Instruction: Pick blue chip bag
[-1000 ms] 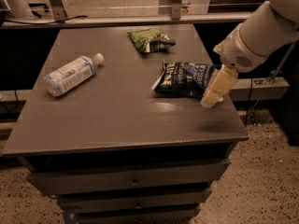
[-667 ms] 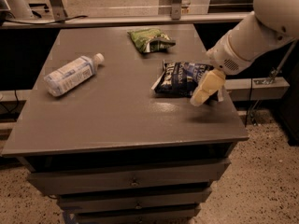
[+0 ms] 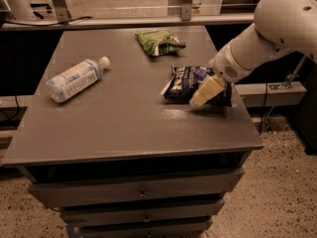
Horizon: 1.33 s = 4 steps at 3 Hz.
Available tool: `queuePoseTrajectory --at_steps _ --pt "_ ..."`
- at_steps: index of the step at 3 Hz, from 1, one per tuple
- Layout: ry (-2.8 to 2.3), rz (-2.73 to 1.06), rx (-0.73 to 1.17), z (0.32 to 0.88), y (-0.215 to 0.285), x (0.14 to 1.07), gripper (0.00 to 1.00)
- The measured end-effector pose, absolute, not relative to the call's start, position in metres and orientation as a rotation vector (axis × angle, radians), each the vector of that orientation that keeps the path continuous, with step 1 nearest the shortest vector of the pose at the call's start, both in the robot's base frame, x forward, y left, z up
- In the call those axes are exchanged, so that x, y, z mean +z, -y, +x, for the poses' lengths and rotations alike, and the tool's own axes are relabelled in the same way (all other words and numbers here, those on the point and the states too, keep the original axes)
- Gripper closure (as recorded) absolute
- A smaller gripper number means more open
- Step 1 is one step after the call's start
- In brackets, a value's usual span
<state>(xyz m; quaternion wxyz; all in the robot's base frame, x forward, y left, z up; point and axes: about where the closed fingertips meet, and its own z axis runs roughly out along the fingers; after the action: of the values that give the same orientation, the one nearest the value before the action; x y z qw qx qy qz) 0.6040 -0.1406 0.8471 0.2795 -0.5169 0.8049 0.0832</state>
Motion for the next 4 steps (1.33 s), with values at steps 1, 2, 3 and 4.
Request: queuePoseTrajectory --at_steps 1,2,3,4 --pt "-2.153 -1.361 0.248 0.610 0.138 0.849 0.41" --pt "-2.125 -1.336 0.292 0.609 0.131 0.869 0.64" --pt "-2.086 -1.303 0.318 0.609 0.125 0.897 0.87" --pt "-2.053 -1.267 0.347 0.608 0.124 0.924 1.00"
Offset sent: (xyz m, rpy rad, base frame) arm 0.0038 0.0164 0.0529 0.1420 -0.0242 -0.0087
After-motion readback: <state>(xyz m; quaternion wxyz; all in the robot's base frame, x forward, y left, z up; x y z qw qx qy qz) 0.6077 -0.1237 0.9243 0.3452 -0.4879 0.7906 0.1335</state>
